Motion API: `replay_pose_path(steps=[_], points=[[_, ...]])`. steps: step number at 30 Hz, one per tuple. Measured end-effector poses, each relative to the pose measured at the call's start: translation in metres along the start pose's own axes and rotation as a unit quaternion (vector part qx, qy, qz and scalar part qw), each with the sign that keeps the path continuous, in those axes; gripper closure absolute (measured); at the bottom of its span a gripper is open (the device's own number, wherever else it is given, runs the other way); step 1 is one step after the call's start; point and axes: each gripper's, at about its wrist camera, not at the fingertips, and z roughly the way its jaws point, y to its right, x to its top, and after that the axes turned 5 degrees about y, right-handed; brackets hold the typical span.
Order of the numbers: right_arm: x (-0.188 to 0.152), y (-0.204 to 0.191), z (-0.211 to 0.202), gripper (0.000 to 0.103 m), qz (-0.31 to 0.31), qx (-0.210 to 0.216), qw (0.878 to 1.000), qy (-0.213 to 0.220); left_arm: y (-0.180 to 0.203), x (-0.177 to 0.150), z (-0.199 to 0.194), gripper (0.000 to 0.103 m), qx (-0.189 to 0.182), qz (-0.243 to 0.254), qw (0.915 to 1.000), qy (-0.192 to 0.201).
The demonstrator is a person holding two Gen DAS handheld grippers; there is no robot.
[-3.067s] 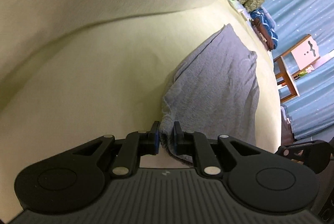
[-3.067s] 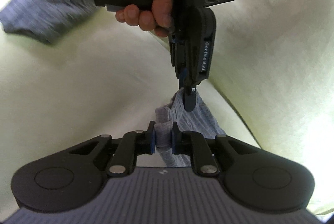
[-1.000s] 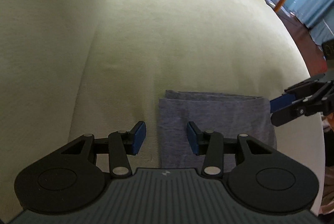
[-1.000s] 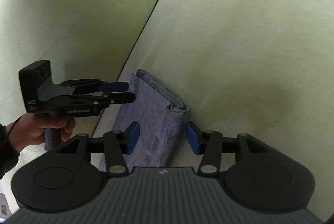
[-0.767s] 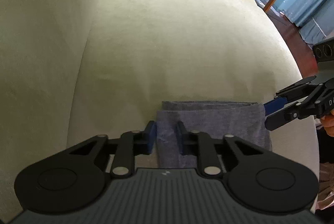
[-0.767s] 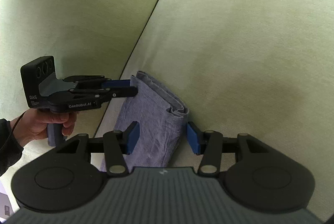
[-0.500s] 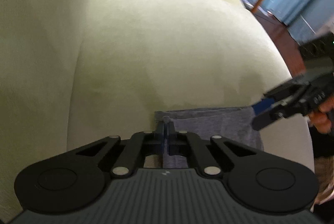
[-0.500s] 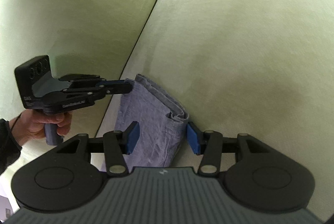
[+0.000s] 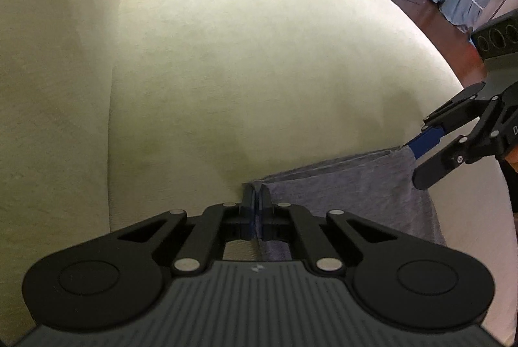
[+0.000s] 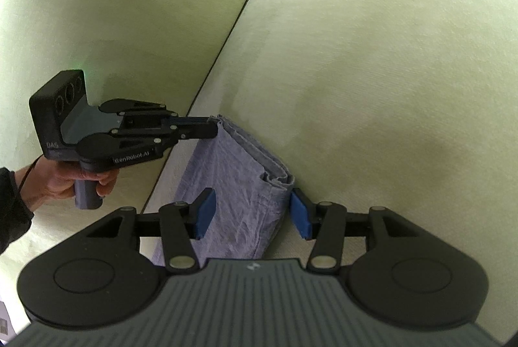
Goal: Fold clothes
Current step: 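Grasp the folded pants edge with the left gripper while the right gripper pinches the opposite corner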
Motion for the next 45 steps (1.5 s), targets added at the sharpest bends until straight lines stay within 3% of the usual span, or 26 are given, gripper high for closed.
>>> replay_pose_path(steps=[1, 3, 6, 11, 17, 19, 21, 23, 32, 35, 39, 42, 45], points=[[0.000, 0.000, 0.000, 0.057, 0.002, 0.000, 1.000, 0.001, 0.000, 0.000, 0.000, 0.091, 0.006, 0.002, 1.0000, 0.001], [-0.001, -0.002, 0.000, 0.057, 0.002, -0.002, 1.000, 0.002, -0.001, 0.001, -0.001, 0.072, 0.018, 0.005, 0.9998, 0.003], [0.000, -0.005, 0.002, 0.058, -0.001, -0.006, 1.000, 0.003, -0.004, 0.002, -0.002, 0.066, 0.018, 0.001, 0.9998, 0.003], [0.002, 0.000, 0.006, 0.076, -0.001, -0.019, 1.000, 0.002, -0.010, 0.003, -0.001, 0.061, -0.008, -0.016, 0.9998, -0.006], [0.002, 0.010, 0.000, 0.095, 0.005, -0.026, 1.000, -0.001, -0.015, 0.008, 0.000, 0.064, -0.033, -0.015, 0.9992, -0.016], [0.003, 0.011, 0.000, 0.095, 0.008, -0.025, 1.000, -0.002, -0.017, 0.009, 0.000, 0.072, -0.041, -0.016, 0.9988, -0.020], [0.003, 0.010, -0.003, 0.094, 0.012, -0.029, 1.000, 0.003, -0.018, 0.010, 0.000, 0.092, -0.050, -0.013, 0.9983, -0.026], [0.000, 0.009, -0.008, 0.091, 0.010, -0.034, 0.999, 0.015, -0.016, 0.011, 0.000, 0.101, -0.058, -0.001, 0.9979, -0.031], [-0.006, 0.006, -0.001, 0.088, -0.035, -0.015, 0.999, 0.025, -0.013, 0.004, -0.004, 0.102, -0.058, 0.013, 0.9980, -0.020], [-0.003, 0.007, 0.002, 0.099, -0.042, -0.015, 0.999, 0.011, -0.011, 0.003, -0.003, 0.102, -0.054, 0.009, 0.9984, -0.016], [0.003, 0.011, 0.000, 0.100, -0.031, -0.007, 0.999, -0.005, -0.006, 0.004, -0.002, 0.102, -0.045, 0.003, 0.9989, -0.011], [0.008, 0.018, -0.008, 0.101, -0.014, 0.000, 1.000, -0.003, -0.002, 0.015, -0.004, 0.103, -0.047, 0.004, 0.9989, -0.004], [0.024, 0.026, -0.024, 0.101, -0.005, 0.003, 1.000, 0.003, 0.004, 0.052, 0.003, 0.103, -0.056, 0.017, 0.9982, 0.014]])
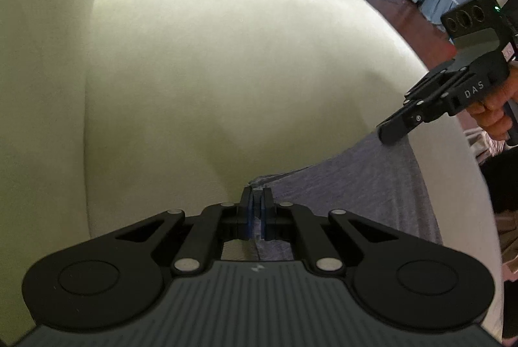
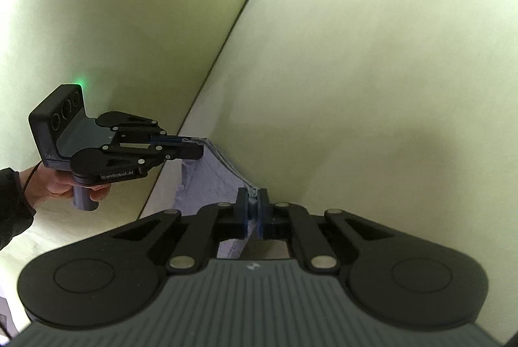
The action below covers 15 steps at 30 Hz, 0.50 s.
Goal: Fold clothes
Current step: 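Grasp the folded pants edge with the left gripper while the right gripper pinches the opposite corner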
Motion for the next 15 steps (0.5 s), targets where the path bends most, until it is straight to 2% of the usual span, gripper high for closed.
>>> replay_pose_path(steps=[2, 5, 8, 10, 12, 15], points=[[-0.001, 0.006, -0.002, 0.101, 0.007, -0.005, 1.000, 0.009, -0.002, 0.016, 0.005, 0.103, -0.003, 0.001, 1.0000, 0.007], [0.010, 0.021, -0.008, 0.101, 0.014, -0.019, 0.999, 0.026, -0.008, 0.065, 0.028, 0.102, -0.002, 0.014, 0.9996, 0.023], [0.031, 0.032, -0.019, 0.101, -0.003, -0.039, 0.998, 0.052, -0.009, 0.096, 0.046, 0.102, -0.003, 0.024, 0.9991, 0.035], [0.031, 0.034, -0.016, 0.100, -0.009, -0.048, 0.997, 0.065, -0.006, 0.130, 0.062, 0.102, -0.005, 0.039, 0.9979, 0.052], [0.043, 0.041, -0.024, 0.101, -0.025, -0.069, 0.993, 0.095, -0.004, 0.150, 0.072, 0.103, -0.005, 0.052, 0.9966, 0.064], [0.052, 0.043, -0.032, 0.100, -0.054, -0.086, 0.988, 0.115, 0.002, 0.177, 0.087, 0.102, -0.006, 0.077, 0.9942, 0.074]])
